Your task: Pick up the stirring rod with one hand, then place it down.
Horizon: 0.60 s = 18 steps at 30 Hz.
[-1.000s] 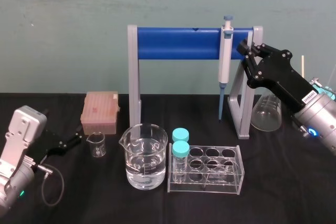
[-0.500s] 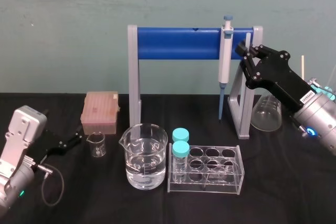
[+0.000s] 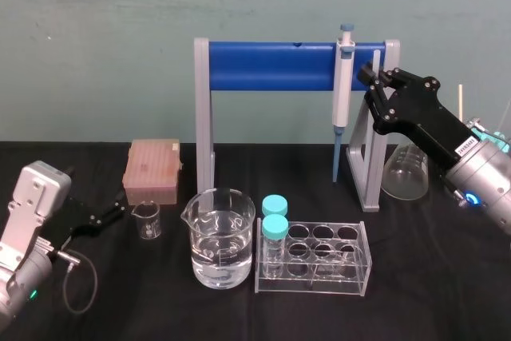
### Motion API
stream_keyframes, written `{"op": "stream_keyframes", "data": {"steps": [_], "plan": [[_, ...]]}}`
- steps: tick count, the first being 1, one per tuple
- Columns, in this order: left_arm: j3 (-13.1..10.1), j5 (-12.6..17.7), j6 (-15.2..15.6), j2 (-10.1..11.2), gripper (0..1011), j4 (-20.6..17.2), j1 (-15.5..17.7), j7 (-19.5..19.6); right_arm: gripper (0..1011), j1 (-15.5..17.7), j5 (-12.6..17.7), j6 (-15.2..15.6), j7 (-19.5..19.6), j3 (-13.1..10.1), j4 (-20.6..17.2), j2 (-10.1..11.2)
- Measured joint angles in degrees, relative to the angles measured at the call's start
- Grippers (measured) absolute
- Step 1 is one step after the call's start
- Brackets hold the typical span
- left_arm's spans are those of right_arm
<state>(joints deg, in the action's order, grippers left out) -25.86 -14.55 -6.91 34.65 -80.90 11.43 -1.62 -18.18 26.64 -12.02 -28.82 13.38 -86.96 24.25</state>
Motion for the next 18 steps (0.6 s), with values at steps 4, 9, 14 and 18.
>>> {"op": "stream_keyframes", "data": {"steps": [4,9,14,18], "plan": [[0.0,0.0,0.0,0.0,1000,0.0,0.0,0.0,72,-0.2,0.1,0.0,-0.2,0.1,0.3,0.0],[0.0,0.0,0.0,0.0,1000,0.0,0.0,0.0,72,-0.4,0.2,-0.1,-0.3,0.1,0.6,-0.1],[0.0,0.0,0.0,0.0,1000,0.0,0.0,0.0,72,-0.5,0.2,-0.1,-0.3,0.2,0.7,-0.1],[0.0,0.0,0.0,0.0,1000,0.0,0.0,0.0,72,-0.5,0.2,-0.1,-0.3,0.2,0.9,-0.1]]}}
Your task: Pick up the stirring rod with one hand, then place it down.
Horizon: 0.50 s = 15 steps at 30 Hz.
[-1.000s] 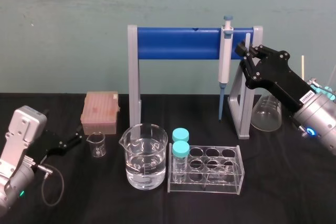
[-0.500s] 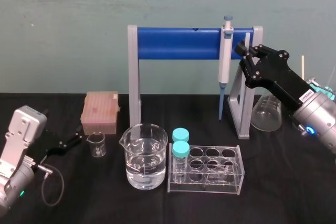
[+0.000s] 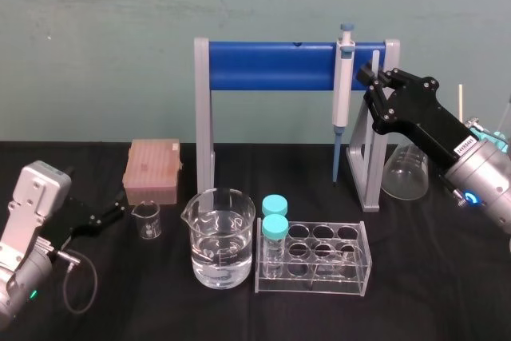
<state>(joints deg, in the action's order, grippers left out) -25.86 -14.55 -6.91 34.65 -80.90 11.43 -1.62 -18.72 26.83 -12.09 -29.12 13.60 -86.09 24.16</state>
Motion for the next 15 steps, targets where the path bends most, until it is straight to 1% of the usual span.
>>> {"op": "stream_keyframes", "data": {"steps": [15], "plan": [[0.0,0.0,0.0,0.0,1000,0.0,0.0,0.0,72,0.0,-0.1,0.0,0.0,0.0,0.2,0.0]]}}
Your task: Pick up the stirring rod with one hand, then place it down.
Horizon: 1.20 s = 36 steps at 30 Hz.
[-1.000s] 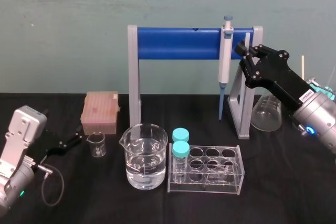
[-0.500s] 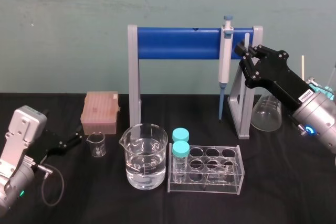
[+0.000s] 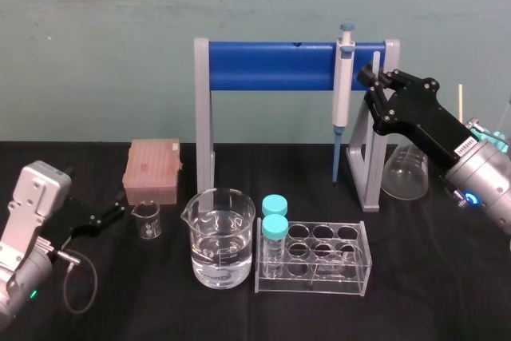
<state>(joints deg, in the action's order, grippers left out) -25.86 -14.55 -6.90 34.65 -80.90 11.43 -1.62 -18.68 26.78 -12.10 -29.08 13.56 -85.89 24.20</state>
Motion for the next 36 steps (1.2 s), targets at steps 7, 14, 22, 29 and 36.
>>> {"op": "stream_keyframes", "data": {"steps": [7,14,22,29,36], "plan": [[0.0,0.0,0.0,0.0,1000,0.0,0.0,0.0,72,-0.1,0.0,0.0,0.0,0.0,0.1,0.0],[0.0,0.0,0.0,0.0,1000,0.0,0.0,0.0,72,0.0,-0.1,0.1,0.1,0.1,0.1,-0.1],[0.0,0.0,0.0,0.0,1000,0.0,0.0,0.0,72,0.3,-0.1,0.1,0.2,0.0,-0.2,0.0],[0.0,0.0,0.0,0.0,1000,0.0,0.0,0.0,72,0.6,0.4,0.2,-0.1,-0.1,-0.5,0.0],[0.0,0.0,0.0,0.0,1000,0.0,0.0,0.0,72,1.6,4.6,0.7,-5.0,1.4,-1.1,0.5]]}}
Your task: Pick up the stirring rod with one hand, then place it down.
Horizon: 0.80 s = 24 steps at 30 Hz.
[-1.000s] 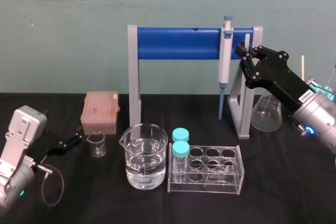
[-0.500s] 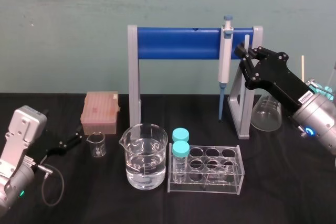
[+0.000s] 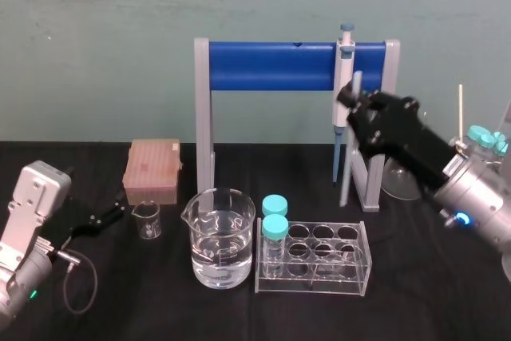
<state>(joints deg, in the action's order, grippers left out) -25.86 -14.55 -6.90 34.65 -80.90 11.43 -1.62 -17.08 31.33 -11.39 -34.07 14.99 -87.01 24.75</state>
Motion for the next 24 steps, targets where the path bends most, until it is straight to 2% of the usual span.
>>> {"op": "stream_keyframes", "data": {"steps": [4,9,16,24], "plan": [[0.0,0.0,0.0,0.0,1000,0.0,0.0,0.0,72,0.8,2.9,0.1,-3.6,1.5,-0.5,0.5],[0.0,0.0,0.0,0.0,1000,0.0,0.0,0.0,72,1.7,4.5,0.3,-5.1,2.8,-0.5,1.1],[0.0,0.0,0.0,0.0,1000,0.0,0.0,0.0,72,2.0,4.6,-0.2,-5.2,4.3,1.1,1.8],[0.0,0.0,0.0,0.0,1000,0.0,0.0,0.0,72,0.6,3.1,-1.1,-4.9,6.0,4.1,1.6]]}}
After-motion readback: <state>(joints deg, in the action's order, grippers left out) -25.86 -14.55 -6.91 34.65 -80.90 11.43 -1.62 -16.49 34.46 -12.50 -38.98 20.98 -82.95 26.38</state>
